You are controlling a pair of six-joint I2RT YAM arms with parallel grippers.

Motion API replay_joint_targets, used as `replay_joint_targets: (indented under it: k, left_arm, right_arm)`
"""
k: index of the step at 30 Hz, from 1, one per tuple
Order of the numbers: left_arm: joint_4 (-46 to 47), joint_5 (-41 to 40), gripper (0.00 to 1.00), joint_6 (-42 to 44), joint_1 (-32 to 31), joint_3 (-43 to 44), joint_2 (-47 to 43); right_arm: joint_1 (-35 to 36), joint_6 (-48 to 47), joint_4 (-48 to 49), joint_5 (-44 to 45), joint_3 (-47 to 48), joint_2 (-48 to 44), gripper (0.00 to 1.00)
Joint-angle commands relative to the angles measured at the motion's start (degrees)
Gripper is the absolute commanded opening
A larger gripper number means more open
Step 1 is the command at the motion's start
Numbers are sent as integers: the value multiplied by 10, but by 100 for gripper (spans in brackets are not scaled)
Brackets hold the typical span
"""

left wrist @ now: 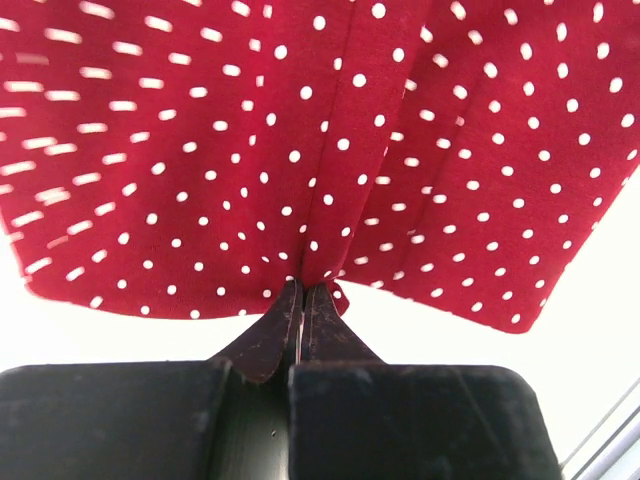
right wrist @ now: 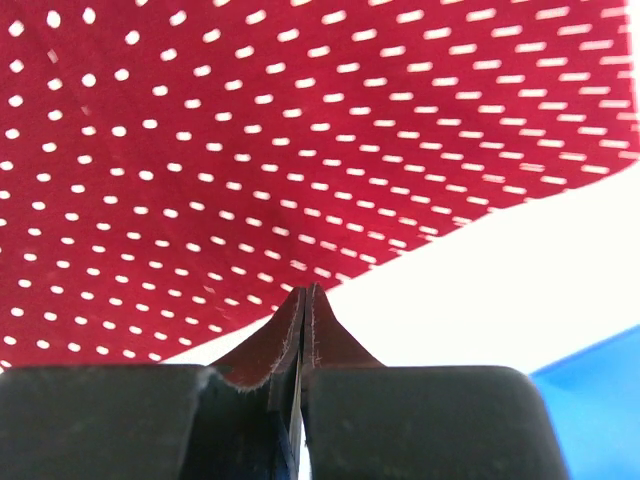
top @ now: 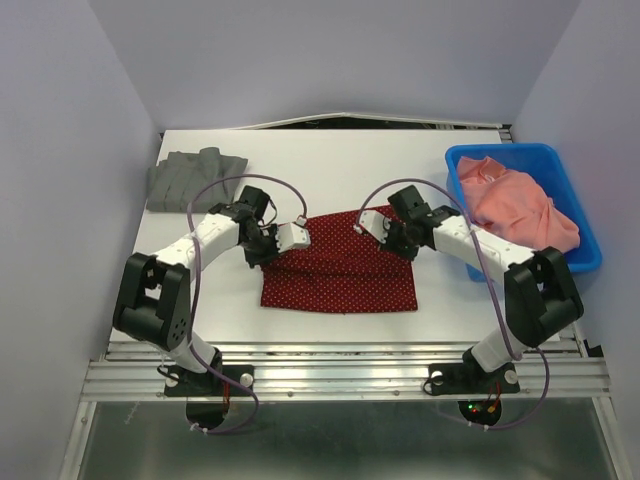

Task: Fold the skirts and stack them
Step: Fold the skirt

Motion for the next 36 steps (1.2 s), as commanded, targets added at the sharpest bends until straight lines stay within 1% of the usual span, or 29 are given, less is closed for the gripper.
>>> replay_joint_targets:
  k: [1, 7, 8, 11, 12, 14, 15, 16, 18, 20, 26, 31, 35, 36]
  left_arm:
    - [-43, 6, 0, -14, -1, 60, -52]
    - [-74, 6, 0, -19, -1, 86, -77]
    - [-73, 6, 0, -21, -1, 82, -78]
    - [-62, 6, 0, -23, -1, 73, -68]
    - [-59, 8, 0, -25, -2, 71, -63]
    - [-56, 11, 0, -29, -2, 71, -52]
    - [-53, 12, 0, -29, -2, 72, -49]
    - [-51, 12, 0, -30, -2, 73, -46]
    - [-54, 14, 0, -31, -2, 77, -40]
    - [-63, 22, 0, -29, -2, 86, -32]
    - [-69, 22, 0, -27, -2, 98, -13]
    - [-71, 25, 0, -27, -2, 107, 0]
    - [-72, 23, 0, -29, -2, 113, 6]
    - [-72, 23, 0, -29, -2, 114, 6]
  right_arm:
    - [-12, -15, -14, 11, 63, -39, 1]
    - [-12, -23, -57, -3, 64, -69, 1]
    - [-12, -24, -56, -3, 53, -69, 9]
    - [-12, -25, -58, -18, 37, -56, 22]
    - [-12, -23, -55, -27, 32, -50, 32]
    - [-12, -16, -45, -34, 25, -31, 37]
    - [-12, -17, -42, -42, 24, -24, 45]
    - [-12, -16, -40, -46, 25, -17, 46]
    - [-12, -16, -40, -61, 25, 1, 52]
    - [-12, -15, -41, -73, 23, 13, 55]
    - [-12, -22, -30, -87, -8, 26, 55]
    - [-12, -27, -12, -76, -24, 45, 55]
    - [-12, -22, 14, -64, -32, 53, 41]
    - [-12, -21, 23, -59, -33, 54, 33]
